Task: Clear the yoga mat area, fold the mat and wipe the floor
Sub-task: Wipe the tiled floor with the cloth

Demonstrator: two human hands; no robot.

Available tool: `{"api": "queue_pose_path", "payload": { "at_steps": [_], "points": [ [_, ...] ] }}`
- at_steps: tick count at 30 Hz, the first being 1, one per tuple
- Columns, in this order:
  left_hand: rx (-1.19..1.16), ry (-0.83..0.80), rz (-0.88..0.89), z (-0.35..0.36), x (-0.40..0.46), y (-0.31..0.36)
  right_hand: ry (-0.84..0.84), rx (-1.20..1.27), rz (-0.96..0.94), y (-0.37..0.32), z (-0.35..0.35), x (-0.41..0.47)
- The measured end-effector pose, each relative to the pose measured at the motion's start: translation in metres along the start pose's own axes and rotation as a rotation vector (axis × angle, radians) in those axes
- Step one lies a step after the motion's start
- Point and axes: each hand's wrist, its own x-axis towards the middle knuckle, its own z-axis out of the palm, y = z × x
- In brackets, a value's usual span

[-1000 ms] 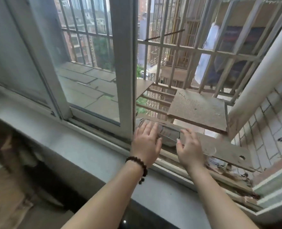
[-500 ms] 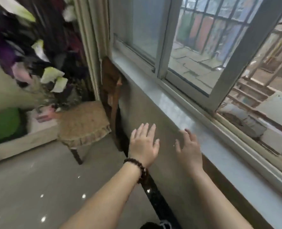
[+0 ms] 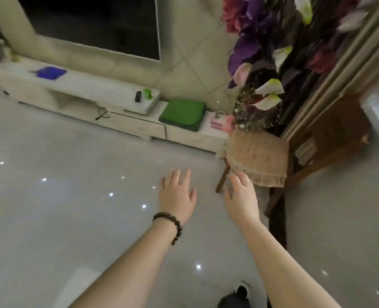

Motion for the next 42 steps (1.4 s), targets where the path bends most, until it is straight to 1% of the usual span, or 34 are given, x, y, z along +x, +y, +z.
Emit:
{"api": "queue_pose_path", "payload": {
  "at_steps": [5,11,14,18,21,24,27,31,36,39,42],
  "points": [
    [0.03,0.058,-0.262,-0.021,0.002,-0.09,-0.161,0.03,-0.2,-0.079,0.056,0.04],
    [-0.009,0.11,-0.463,-0.032,0.04,-0.158,-0.252,0.046,-0.337,-0.134,0.112,0.115],
    [-0.027,0.123,-0.529,-0.034,0.083,-0.185,-0.284,0.058,-0.37,-0.152,0.144,0.17],
    [-0.016,0.155,-0.615,-0.043,0.164,-0.219,-0.324,0.084,-0.426,-0.179,0.181,0.257],
    [-0.01,0.168,-0.668,-0.059,0.221,-0.245,-0.365,0.065,-0.487,-0.207,0.202,0.322],
    [-0.004,0.215,-0.728,-0.079,0.264,-0.276,-0.355,0.041,-0.544,-0.24,0.219,0.381],
    [-0.003,0.237,-0.791,-0.094,0.3,-0.312,-0.363,0.025,-0.596,-0.279,0.24,0.427],
    [-0.01,0.25,-0.868,-0.106,0.337,-0.366,-0.384,0.061,-0.659,-0.337,0.281,0.466],
    [-0.016,0.252,-0.928,-0.116,0.377,-0.46,-0.423,0.107,-0.693,-0.419,0.355,0.506],
    [-0.016,0.238,-0.957,-0.127,0.402,-0.536,-0.429,0.138,-0.701,-0.481,0.41,0.529],
    [0.015,0.192,-0.964,-0.151,0.422,-0.614,-0.454,0.157,-0.706,-0.556,0.456,0.553]
  ]
}}
